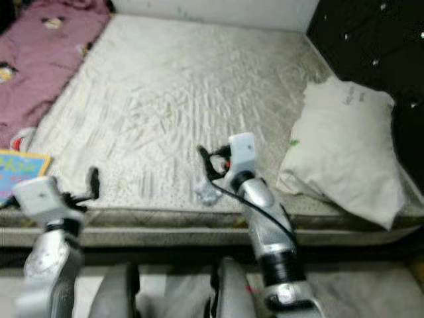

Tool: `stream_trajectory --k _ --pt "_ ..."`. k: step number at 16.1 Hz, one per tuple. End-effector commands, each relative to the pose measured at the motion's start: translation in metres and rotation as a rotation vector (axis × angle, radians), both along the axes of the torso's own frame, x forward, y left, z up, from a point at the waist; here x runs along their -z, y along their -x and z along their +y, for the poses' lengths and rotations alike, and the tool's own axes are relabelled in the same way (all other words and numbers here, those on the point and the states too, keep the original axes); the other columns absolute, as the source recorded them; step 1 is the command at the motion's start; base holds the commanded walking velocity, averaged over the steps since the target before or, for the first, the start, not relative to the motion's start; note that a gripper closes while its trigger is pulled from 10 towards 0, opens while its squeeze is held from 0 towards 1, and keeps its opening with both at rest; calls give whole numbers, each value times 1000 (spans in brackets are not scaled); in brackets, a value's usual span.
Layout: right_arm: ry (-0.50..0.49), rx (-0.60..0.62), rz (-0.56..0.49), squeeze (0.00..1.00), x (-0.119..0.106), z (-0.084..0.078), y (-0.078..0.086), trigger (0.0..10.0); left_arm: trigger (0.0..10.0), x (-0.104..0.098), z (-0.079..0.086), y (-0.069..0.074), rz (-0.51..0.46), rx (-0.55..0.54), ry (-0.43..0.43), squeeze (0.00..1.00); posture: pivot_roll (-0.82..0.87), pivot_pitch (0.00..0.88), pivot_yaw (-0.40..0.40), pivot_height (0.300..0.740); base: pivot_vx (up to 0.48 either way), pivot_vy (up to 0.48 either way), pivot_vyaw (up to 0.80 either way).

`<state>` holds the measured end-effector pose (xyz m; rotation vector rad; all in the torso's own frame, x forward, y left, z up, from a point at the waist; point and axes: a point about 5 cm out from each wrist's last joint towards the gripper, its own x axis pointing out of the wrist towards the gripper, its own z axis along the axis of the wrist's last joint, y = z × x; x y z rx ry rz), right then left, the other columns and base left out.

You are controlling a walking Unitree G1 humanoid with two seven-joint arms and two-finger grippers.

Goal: Clean up the room

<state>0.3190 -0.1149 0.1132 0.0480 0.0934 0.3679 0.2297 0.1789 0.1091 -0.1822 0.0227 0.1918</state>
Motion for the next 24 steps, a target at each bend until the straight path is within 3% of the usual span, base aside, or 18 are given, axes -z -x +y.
stream_trajectory --k 1,7,11,14,17,20,24 --pt "-11 4 3 0 -1 2 -1 10000 10000 1 4 1 12 -10 -15 0 -7 40 -100 622 0 0 0" --pt "-3 -28 23 0 5 7 0 10000 10000 1 9 2 29 -53 -15 0 -1 61 -101 567 0 0 0" --pt "-7 -21 37 0 6 7 -2 10000 10000 1 9 1 28 -59 -20 0 -1 61 -101 567 0 0 0" --pt "-3 -23 35 0 7 7 -3 10000 10000 0 9 -1 27 -62 -21 0 -3 59 -99 532 0 0 0" --pt "22 -51 49 0 10 9 -3 10000 10000 -1 11 0 25 -106 -42 0 9 59 -108 532 0 0 0" --pt "72 -120 60 0 15 28 -9 10000 10000 -5 14 17 32 -152 -46 0 63 111 -126 532 0 0 0" --pt "68 -157 49 0 12 48 -21 10000 10000 -6 7 34 52 -163 -23 0 112 162 -151 532 0 0 0"
